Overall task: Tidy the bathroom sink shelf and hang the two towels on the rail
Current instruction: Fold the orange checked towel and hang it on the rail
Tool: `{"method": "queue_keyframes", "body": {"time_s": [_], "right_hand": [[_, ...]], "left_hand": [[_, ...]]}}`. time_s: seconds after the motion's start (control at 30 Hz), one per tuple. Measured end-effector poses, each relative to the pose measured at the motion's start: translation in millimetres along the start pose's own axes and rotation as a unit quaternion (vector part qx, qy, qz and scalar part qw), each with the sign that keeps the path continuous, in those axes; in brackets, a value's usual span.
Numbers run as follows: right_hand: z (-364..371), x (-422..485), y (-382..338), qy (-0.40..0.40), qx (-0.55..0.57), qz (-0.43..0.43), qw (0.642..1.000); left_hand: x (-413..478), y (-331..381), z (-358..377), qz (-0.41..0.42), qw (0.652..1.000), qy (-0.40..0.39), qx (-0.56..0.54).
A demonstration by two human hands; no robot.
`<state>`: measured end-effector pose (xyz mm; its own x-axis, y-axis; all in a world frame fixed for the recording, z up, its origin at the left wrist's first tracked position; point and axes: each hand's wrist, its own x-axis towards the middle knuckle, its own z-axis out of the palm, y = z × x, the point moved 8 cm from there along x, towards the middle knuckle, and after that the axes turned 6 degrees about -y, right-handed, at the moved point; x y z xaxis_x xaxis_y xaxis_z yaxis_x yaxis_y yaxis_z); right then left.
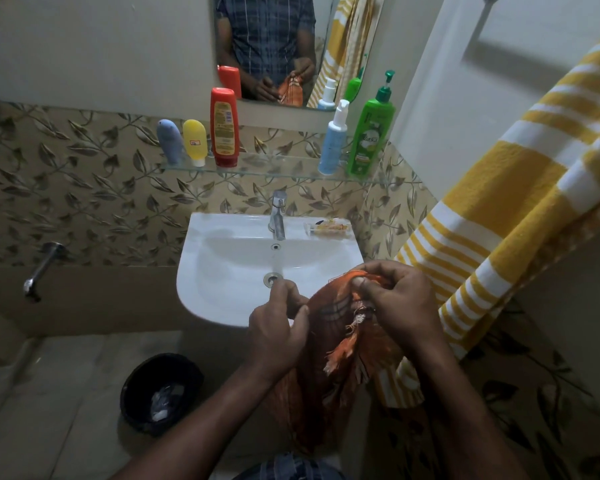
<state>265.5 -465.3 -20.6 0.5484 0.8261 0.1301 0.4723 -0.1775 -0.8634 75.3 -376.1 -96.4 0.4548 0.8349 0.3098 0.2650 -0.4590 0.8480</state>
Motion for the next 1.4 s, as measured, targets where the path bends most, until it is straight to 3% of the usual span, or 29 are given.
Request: {"method": "queue_keyframes", "body": {"time_s": [0.1, 0.17, 0.3, 0.47, 0.7, 1.4], "right_hand": [[-14.4, 1.9, 1.0, 0.035, -0.088, -0.014, 0.995], [-19.3, 1.8, 3.0, 0.048, -0.112, -0.012, 0.993], [-19.0, 0.5, 6.7, 0.054, -0.105, 0.004, 0.993], [-16.4, 4.1, 15.9, 0.036, -0.025, 0.043, 0.998], [-12.2, 7.4, 14.4, 0.018, -0.007, 0.052, 0.998], [-6.3, 3.5, 23.7, -0.006, -0.061, 0.053, 0.997]], "left_hand": [[11.9, -14.3, 2.1, -0.072, 0.990, -0.072, -0.092], [15.6, -17.3, 9.1, -0.120, 0.961, -0.132, -0.214], [19.0, -12.5, 10.2, -0.129, 0.932, -0.163, -0.296], [16.0, -8.7, 9.5, -0.053, 0.957, -0.205, -0.197], [15.2, 0.7, 0.6, 0.003, 0.976, -0.189, -0.111], [19.9, 0.0, -16.1, -0.013, 0.997, -0.060, 0.054]]}}
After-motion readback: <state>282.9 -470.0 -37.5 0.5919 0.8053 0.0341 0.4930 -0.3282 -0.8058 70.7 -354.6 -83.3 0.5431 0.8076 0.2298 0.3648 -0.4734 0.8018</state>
